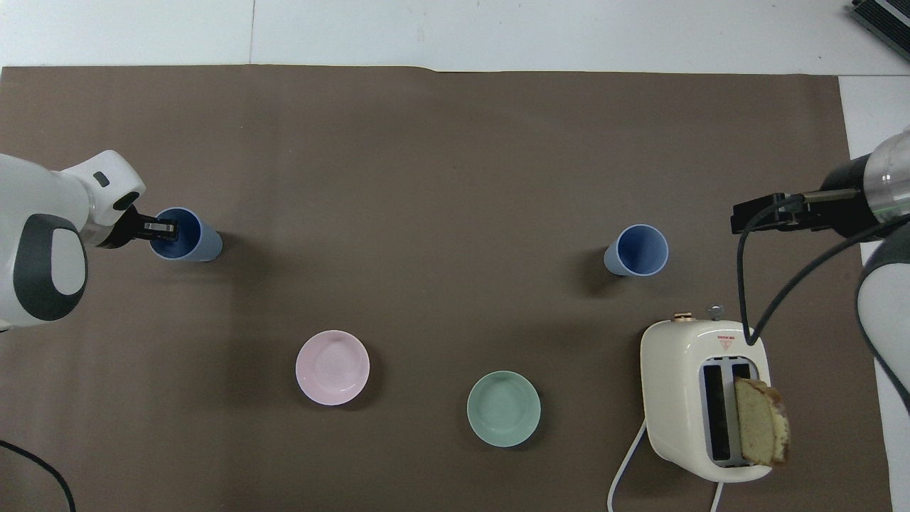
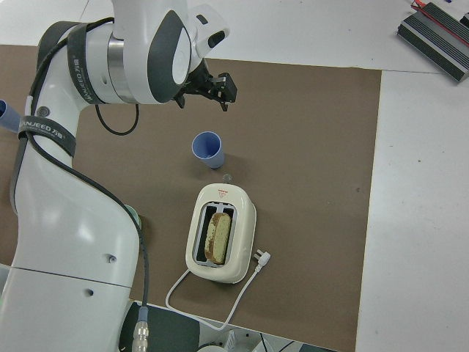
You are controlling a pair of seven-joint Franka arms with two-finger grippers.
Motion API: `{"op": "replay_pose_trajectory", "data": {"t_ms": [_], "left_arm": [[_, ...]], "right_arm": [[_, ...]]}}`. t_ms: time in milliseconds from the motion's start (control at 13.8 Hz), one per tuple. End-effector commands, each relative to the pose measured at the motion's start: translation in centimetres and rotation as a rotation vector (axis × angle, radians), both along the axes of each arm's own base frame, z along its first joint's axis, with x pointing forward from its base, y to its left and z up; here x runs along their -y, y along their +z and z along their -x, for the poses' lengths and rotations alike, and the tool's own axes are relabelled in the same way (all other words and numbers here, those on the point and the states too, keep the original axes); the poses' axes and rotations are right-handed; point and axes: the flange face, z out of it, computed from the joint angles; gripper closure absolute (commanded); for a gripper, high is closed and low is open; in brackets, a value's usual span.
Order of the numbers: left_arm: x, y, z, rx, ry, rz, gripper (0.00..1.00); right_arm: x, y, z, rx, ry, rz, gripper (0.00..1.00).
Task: Stack blue cups with both arms
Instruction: 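Grasp the blue cup rim with the left gripper and lift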
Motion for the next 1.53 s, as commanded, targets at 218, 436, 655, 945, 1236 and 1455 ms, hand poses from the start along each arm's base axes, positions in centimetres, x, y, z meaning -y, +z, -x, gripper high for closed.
{"op": "replay_pose_trajectory", "data": {"t_ms": [218,436,655,945,1236,1455], "left_arm": [[0.6,2.1,-0.3,0.038,-0.008,0.009,1.0],[2.6,4.6,0.1,0.058,-0.035,0.017,1.0],[6.2,5.8,0.6,0.064,-0.059,0.027,1.0],[13.3,5.4,1.9,0.041,-0.01,0.047,1.0],[21.8,4.0,4.2,0.025,0.033,0.063,1.0],[27.5,2.4,5.3,0.067,0.068,0.091,1.0]], "right_arm": [[0.6,0.2,0.3,0.003,-0.01,-0.005,0.0],[0.4,0.1,0.4,-0.006,-0.004,-0.004,0.0],[0.5,0.1,0.4,-0.006,-0.008,-0.004,0.0],[0.5,0.1,0.4,-0.006,-0.008,-0.004,0.0],[0.5,0.1,0.4,-0.006,-0.008,-0.004,0.0],[0.6,0.1,0.4,-0.008,-0.011,-0.004,0.0]]}}
